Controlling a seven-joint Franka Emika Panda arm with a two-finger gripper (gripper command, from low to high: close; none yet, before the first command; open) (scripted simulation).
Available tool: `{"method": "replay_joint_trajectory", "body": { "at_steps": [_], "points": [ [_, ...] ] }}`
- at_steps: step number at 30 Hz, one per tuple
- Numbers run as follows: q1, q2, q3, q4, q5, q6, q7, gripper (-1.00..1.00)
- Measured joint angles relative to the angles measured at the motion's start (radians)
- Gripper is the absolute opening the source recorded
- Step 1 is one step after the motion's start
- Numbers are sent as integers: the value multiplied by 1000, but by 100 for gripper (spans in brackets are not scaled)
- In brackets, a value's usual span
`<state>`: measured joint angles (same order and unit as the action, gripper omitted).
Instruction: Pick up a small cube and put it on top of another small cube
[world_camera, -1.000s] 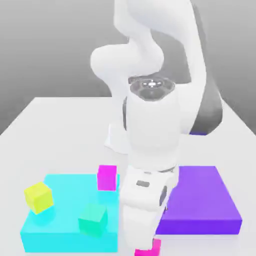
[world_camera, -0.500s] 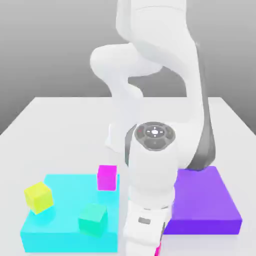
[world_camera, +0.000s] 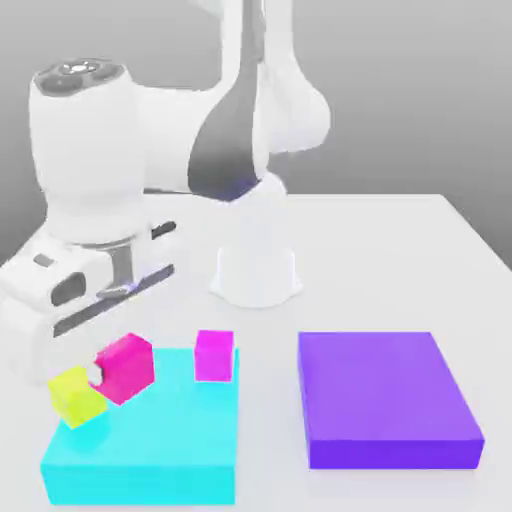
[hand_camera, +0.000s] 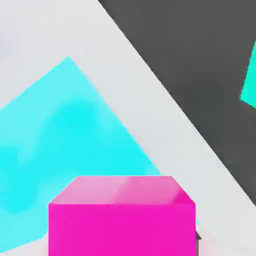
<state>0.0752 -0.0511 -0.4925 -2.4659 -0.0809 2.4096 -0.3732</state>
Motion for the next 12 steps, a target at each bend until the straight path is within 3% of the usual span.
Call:
{"method": "replay_joint_trajectory", "body": {
  "at_steps": [3, 9, 10, 12],
  "points": [
    [-47, -31, -31, -38, 13, 18, -29, -100],
    [-42, 97, -29, -70, 133, 163, -121, -100],
    [-44, 115, -28, -73, 148, 182, -131, 100],
    [-44, 115, -28, -73, 148, 182, -131, 100]
  ]
}}
